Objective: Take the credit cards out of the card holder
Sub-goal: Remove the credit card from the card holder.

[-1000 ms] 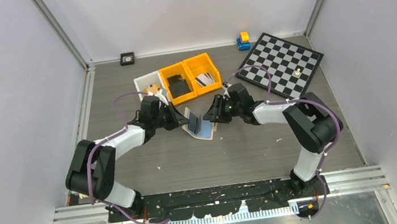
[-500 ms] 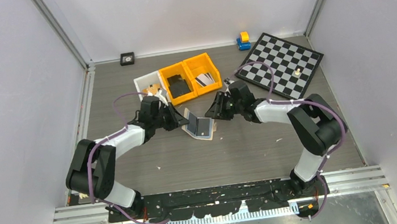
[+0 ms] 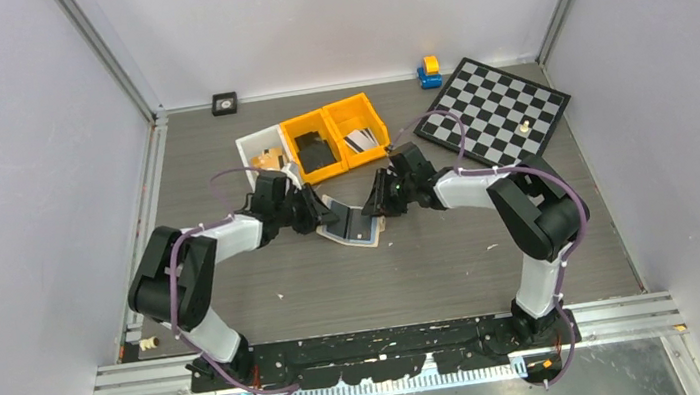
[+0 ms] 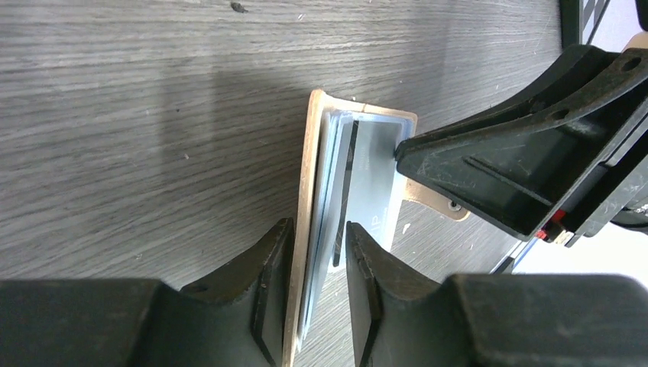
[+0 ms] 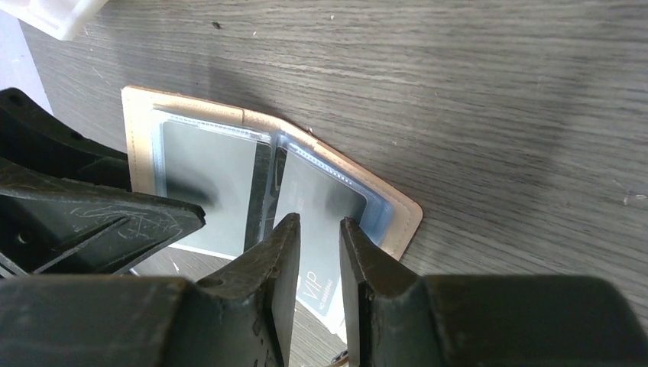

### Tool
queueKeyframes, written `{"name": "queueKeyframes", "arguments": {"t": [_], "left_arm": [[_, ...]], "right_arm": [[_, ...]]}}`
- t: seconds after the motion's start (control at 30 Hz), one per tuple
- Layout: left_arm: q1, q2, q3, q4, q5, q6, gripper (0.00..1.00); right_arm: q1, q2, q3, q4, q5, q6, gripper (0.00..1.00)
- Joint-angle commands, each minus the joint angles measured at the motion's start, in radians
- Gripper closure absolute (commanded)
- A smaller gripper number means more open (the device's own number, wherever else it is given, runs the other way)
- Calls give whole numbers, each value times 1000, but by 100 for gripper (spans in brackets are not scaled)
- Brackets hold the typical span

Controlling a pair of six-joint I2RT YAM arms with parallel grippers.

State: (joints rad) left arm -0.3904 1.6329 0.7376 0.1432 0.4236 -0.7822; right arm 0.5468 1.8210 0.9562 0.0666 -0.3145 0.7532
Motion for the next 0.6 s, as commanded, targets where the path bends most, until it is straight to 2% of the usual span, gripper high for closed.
{"name": "queueKeyframes", "arguments": {"t": [0.0, 0.13, 0.27, 0.33, 0.57], "left_arm": [[-16, 24, 61, 6, 28, 14, 67], [-27, 54, 78, 7, 43, 17, 70], [-22, 73, 103, -13, 68, 31, 92], [-7, 65, 88, 27, 98, 13, 100], [51, 13, -46, 364, 241, -147, 100]], "right_arm": [[11, 3, 39, -32, 18, -27, 70], [13, 4, 42, -37, 27, -35, 70], [11, -4, 43, -37, 28, -37, 69], [11, -34, 25, -29, 46, -41, 62], [-12, -220, -98, 79, 109, -32, 34]]}}
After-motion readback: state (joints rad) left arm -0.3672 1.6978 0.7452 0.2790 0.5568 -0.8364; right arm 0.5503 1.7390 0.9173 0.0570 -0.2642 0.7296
